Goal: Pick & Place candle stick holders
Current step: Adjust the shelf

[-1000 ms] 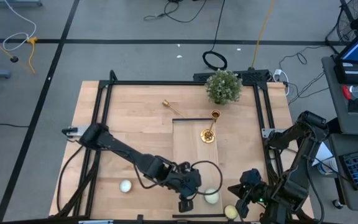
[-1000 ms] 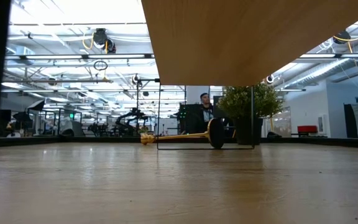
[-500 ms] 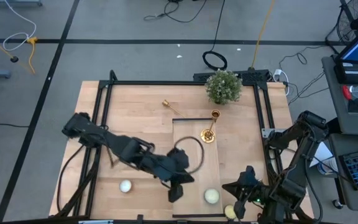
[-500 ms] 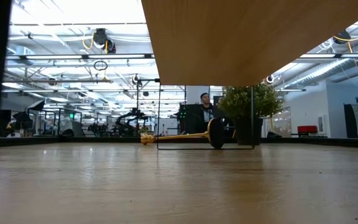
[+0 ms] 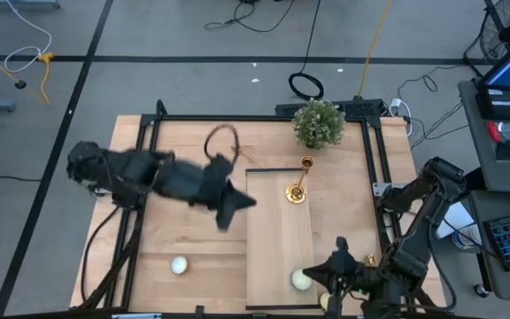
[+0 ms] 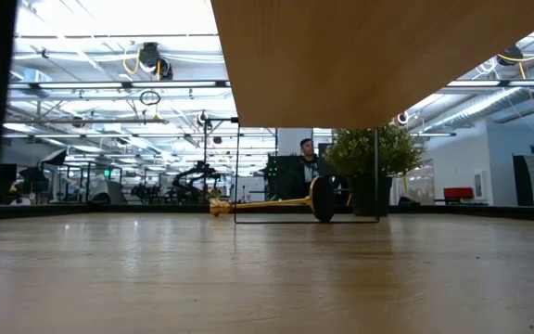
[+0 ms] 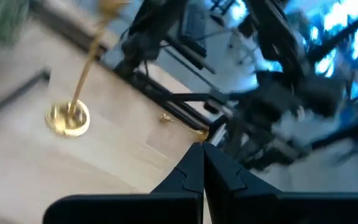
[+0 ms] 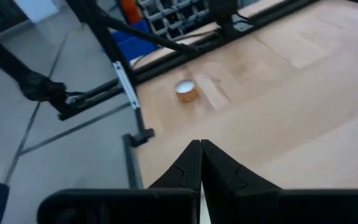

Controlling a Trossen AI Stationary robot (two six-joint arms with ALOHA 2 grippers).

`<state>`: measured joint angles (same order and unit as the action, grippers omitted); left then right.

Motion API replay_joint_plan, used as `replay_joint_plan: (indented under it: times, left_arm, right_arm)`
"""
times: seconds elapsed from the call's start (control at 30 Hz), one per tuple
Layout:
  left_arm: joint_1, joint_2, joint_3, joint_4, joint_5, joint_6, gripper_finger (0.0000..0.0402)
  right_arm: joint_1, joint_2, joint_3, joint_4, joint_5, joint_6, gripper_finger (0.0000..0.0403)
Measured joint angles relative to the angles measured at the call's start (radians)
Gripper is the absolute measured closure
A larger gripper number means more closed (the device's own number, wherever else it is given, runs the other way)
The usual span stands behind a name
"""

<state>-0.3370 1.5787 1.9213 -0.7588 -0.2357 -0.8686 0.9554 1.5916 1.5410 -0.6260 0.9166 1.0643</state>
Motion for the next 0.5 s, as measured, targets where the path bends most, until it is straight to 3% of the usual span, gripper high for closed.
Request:
replay_joint_plan:
  times: [0.17, 0.33, 0.4, 0.5]
  left_arm:
    - [0.096, -0.019, 0.000, -0.108, 0.335, -0.406, 0.0401]
    - [0.090, -0.022, 0.000, -0.100, 0.644, -0.644, 0.0401]
    - [0.046, -0.022, 0.000, -0.100, 0.655, -0.632, 0.0401]
    - [-0.005, -0.022, 0.000, -0.115, 0.548, -0.560, 0.0401]
  right_arm:
    - [-0.008, -0.027, 0.000, 0.024, -0.033, 0.037, 0.0403]
    - [-0.026, -0.049, 0.000, 0.021, -0.211, 0.151, 0.0403]
    - [-0.033, -0.058, 0.000, 0.015, -0.266, 0.165, 0.0403]
    - [-0.041, -0.065, 0.000, -0.022, -0.287, 0.165, 0.0403]
